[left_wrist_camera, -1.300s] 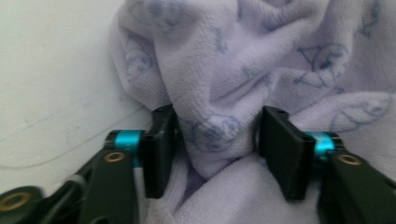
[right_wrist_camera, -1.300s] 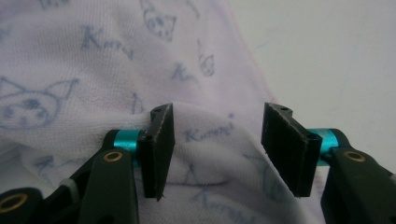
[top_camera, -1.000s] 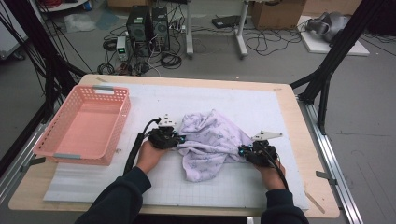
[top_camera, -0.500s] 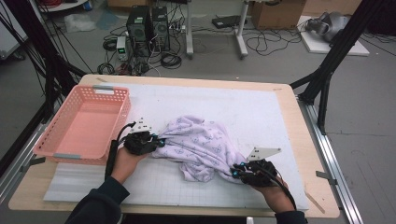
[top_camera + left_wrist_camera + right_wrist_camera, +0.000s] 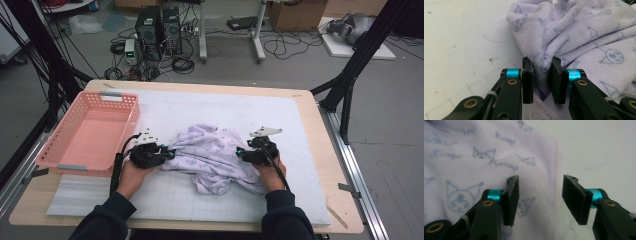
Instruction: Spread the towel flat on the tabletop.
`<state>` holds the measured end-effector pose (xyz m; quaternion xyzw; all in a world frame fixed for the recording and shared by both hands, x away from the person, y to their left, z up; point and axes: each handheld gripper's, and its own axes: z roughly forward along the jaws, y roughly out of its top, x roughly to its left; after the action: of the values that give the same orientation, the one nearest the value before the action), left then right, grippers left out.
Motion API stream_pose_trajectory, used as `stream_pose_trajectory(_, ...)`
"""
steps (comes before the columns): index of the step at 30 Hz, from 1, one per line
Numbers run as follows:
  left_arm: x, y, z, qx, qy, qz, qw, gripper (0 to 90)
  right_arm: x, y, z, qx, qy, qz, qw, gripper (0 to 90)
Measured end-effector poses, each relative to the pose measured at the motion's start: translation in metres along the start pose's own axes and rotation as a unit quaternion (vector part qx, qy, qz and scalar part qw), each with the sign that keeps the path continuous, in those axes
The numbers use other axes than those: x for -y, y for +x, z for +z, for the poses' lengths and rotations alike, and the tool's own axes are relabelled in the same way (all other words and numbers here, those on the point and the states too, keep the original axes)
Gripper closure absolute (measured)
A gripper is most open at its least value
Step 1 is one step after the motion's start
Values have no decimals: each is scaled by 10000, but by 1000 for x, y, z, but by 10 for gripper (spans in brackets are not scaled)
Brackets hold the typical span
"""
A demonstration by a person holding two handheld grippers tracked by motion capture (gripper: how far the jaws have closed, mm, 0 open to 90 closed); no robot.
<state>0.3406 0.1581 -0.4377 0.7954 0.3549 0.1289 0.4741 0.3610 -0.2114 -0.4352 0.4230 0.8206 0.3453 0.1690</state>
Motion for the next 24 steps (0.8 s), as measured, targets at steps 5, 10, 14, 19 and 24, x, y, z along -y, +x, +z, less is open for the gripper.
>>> stream_pose_trajectory(5, 0, 0, 0, 24, -24, -16, 10000, 742, 1, 1, 3, -340, 75, 25, 9994, 811)
stream_pose_trajectory(10, 0, -1, 0, 57, -46, -28, 10000, 743, 4, -2, -7, -378, 85, -18, 9992, 844)
stream_pose_trajectory(14, 1, -4, 2, 178, -51, -53, 9998, 743, 13, -12, -26, -147, 2, -67, 9999, 846)
stream_pose_trajectory(19, 4, -16, 12, 423, -4, -7, 9991, 743, 33, -23, -56, 57, -11, -87, 9999, 848)
stream_pose_trajectory(24, 3, -16, 13, 320, -92, -247, 9991, 519, 54, -31, -78, 284, 200, -90, 9994, 847)
